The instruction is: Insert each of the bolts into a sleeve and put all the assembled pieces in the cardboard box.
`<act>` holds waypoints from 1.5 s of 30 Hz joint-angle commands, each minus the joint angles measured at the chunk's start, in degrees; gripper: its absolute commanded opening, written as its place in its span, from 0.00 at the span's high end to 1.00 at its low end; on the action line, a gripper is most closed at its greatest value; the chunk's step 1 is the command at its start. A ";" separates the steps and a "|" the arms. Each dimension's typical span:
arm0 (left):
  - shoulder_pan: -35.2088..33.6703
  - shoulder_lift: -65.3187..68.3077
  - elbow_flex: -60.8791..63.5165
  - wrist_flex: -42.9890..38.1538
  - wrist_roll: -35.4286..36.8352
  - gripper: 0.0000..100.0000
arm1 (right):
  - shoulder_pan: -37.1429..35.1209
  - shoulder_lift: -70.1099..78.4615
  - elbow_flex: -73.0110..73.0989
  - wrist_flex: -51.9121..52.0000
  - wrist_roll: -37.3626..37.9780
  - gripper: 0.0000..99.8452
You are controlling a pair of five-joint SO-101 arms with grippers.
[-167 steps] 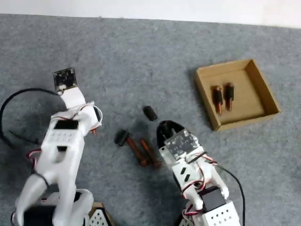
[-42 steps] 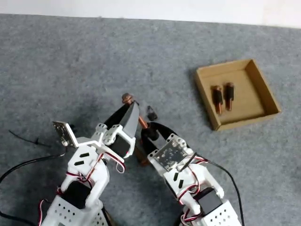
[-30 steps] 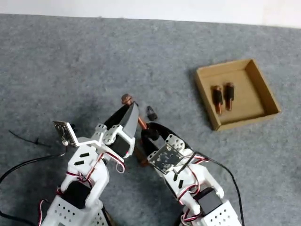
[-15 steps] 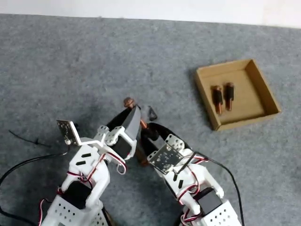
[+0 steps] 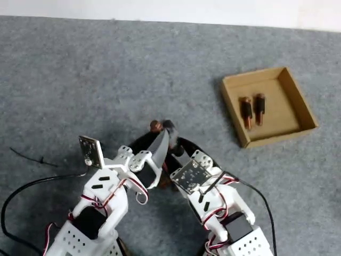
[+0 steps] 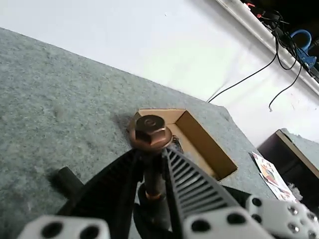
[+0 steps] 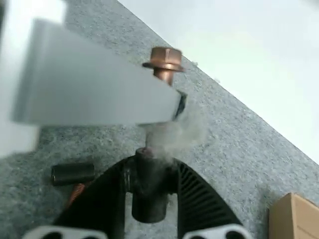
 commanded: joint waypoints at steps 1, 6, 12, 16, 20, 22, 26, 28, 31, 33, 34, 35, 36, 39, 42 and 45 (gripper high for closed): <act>0.75 -1.10 1.19 1.49 -0.53 0.99 | 1.45 -1.45 7.52 -2.68 0.26 1.00; 0.22 -1.10 1.19 1.85 -0.53 0.98 | 1.45 -1.45 7.52 -2.51 0.26 1.00; 1.80 -1.10 1.19 4.75 -0.35 0.75 | 1.45 -1.45 7.43 -2.51 0.26 1.00; 2.59 -1.10 1.19 5.27 -0.35 0.70 | 3.12 -1.45 7.43 -2.59 0.26 1.00; -0.40 -1.27 0.92 5.10 -0.09 0.70 | 3.30 -1.45 7.43 -2.59 0.26 1.00; -4.79 -1.27 0.13 4.92 3.43 0.70 | 3.30 -1.45 7.43 -2.59 0.26 1.00; -12.88 -1.27 -2.24 5.10 9.41 0.70 | 3.38 -1.45 7.43 -2.59 0.26 1.00; -14.37 -1.27 -2.42 5.01 10.29 0.70 | 3.38 -1.45 7.43 -2.59 0.26 1.00; -14.55 -1.27 -2.42 5.01 10.29 0.70 | 4.44 -1.45 7.43 -2.59 0.26 1.00; -14.73 -1.27 -2.42 5.01 10.29 0.70 | 5.58 -1.45 7.52 -2.68 0.18 1.00; -14.73 -1.27 -2.42 5.01 10.11 0.70 | 5.93 -1.45 7.52 -2.77 0.18 1.00; -14.73 -1.27 -2.42 5.01 10.02 0.70 | 6.20 -1.45 7.52 -2.77 0.18 1.00; -14.73 -1.27 -2.42 5.01 9.93 0.70 | 6.29 -1.45 7.52 -2.77 0.18 1.00; -14.90 -1.19 -2.42 4.92 9.85 0.70 | 7.34 -1.45 7.52 -2.77 -0.62 1.00; -14.90 -1.19 -1.89 4.40 6.95 0.71 | 11.12 -1.45 7.52 -5.14 -6.95 1.00; -16.22 -1.10 -0.04 0.44 4.75 0.81 | 14.99 -1.36 7.52 -7.08 -10.37 1.00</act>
